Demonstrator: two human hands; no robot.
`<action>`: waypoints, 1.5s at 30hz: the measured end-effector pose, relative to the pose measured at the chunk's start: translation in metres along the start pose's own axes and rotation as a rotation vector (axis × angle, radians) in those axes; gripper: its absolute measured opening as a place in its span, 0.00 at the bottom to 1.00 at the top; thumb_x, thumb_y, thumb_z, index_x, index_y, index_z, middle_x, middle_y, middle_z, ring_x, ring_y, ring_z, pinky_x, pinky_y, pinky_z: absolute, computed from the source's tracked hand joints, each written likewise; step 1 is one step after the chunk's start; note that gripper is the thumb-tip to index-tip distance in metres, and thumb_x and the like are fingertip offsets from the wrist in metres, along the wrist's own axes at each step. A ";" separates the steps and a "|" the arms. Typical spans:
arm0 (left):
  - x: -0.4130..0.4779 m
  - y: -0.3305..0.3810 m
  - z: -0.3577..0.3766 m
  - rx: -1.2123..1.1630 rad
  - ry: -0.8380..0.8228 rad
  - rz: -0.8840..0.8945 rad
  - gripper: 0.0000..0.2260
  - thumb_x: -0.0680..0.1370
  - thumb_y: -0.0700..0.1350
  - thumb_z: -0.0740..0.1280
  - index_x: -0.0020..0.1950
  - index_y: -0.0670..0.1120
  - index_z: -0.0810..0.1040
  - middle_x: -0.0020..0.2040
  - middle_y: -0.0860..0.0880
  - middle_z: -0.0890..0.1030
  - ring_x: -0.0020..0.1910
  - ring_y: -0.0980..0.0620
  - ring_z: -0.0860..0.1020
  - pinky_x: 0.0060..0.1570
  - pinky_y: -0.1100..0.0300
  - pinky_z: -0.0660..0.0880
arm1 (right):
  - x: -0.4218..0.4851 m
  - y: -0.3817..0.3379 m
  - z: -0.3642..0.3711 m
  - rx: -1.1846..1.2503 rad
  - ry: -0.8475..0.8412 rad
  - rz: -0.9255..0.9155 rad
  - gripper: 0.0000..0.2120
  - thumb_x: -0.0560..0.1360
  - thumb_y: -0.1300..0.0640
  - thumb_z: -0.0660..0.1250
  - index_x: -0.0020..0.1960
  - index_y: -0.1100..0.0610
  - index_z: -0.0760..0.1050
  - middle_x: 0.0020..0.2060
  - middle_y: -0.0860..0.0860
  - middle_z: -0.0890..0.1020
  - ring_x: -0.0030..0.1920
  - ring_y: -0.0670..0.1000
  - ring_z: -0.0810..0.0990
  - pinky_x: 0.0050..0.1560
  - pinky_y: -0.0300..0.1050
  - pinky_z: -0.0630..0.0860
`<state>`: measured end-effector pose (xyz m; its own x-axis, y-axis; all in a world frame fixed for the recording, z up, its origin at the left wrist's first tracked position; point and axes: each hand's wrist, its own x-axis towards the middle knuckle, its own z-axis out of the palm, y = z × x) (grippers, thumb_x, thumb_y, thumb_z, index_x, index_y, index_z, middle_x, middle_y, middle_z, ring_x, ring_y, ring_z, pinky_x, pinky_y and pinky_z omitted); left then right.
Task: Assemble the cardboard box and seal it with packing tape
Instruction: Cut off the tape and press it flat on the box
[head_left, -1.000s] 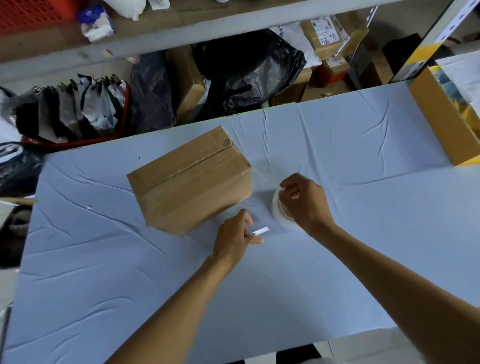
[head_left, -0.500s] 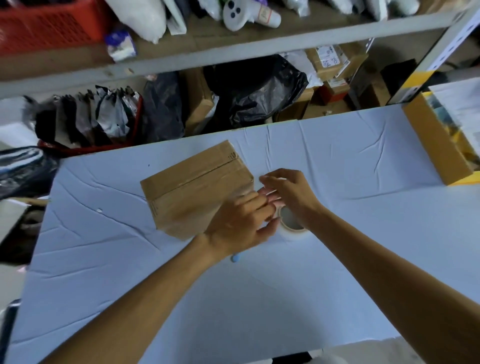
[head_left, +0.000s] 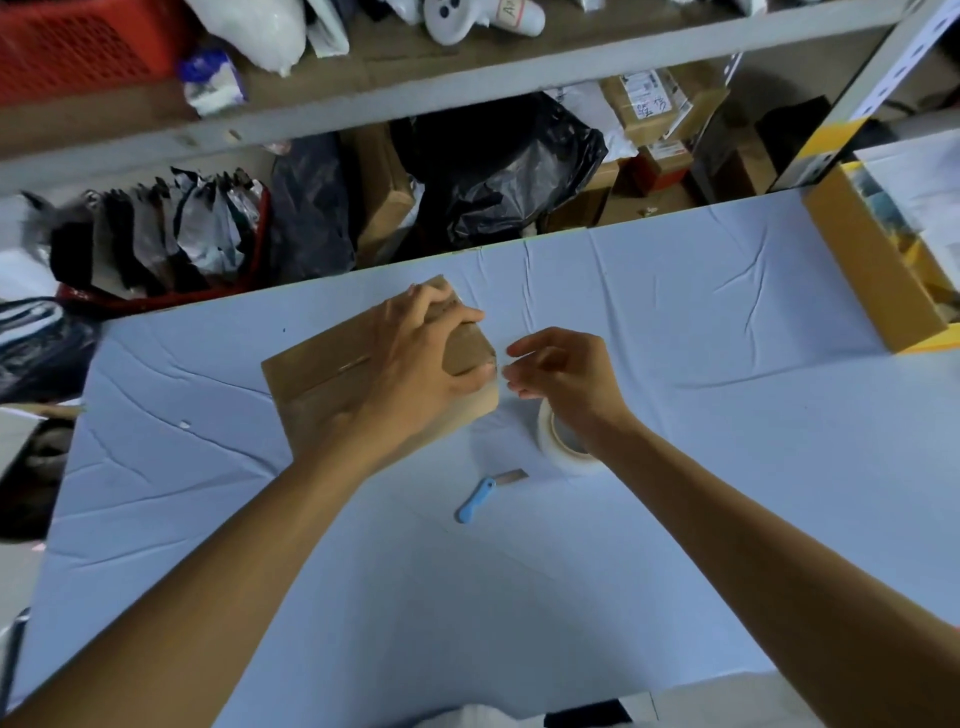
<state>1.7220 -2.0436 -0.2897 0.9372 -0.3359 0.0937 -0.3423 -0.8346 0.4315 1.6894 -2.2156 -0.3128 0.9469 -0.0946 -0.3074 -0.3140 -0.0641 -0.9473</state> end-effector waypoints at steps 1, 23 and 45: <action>0.000 0.001 0.000 0.009 0.004 -0.003 0.22 0.69 0.55 0.72 0.61 0.49 0.78 0.63 0.46 0.70 0.62 0.47 0.65 0.62 0.53 0.61 | 0.000 0.001 0.002 -0.041 0.027 -0.038 0.09 0.67 0.71 0.73 0.42 0.58 0.80 0.29 0.56 0.82 0.33 0.55 0.82 0.43 0.50 0.82; 0.004 0.008 0.007 0.097 0.073 -0.015 0.21 0.63 0.56 0.75 0.51 0.49 0.78 0.54 0.47 0.76 0.57 0.46 0.73 0.58 0.51 0.65 | -0.020 0.001 0.022 -0.125 0.370 0.006 0.07 0.72 0.59 0.73 0.44 0.57 0.74 0.37 0.49 0.81 0.32 0.51 0.82 0.36 0.45 0.80; -0.004 0.010 0.013 -0.034 0.020 -0.100 0.43 0.67 0.53 0.76 0.76 0.50 0.57 0.73 0.48 0.68 0.72 0.45 0.65 0.67 0.46 0.63 | -0.024 -0.016 0.055 -0.102 0.399 0.052 0.14 0.73 0.61 0.70 0.58 0.57 0.81 0.44 0.48 0.85 0.48 0.46 0.83 0.56 0.43 0.78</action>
<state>1.7144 -2.0565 -0.2978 0.9679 -0.2426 0.0658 -0.2445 -0.8480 0.4701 1.6756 -2.1573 -0.2956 0.8343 -0.4769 -0.2767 -0.3852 -0.1452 -0.9113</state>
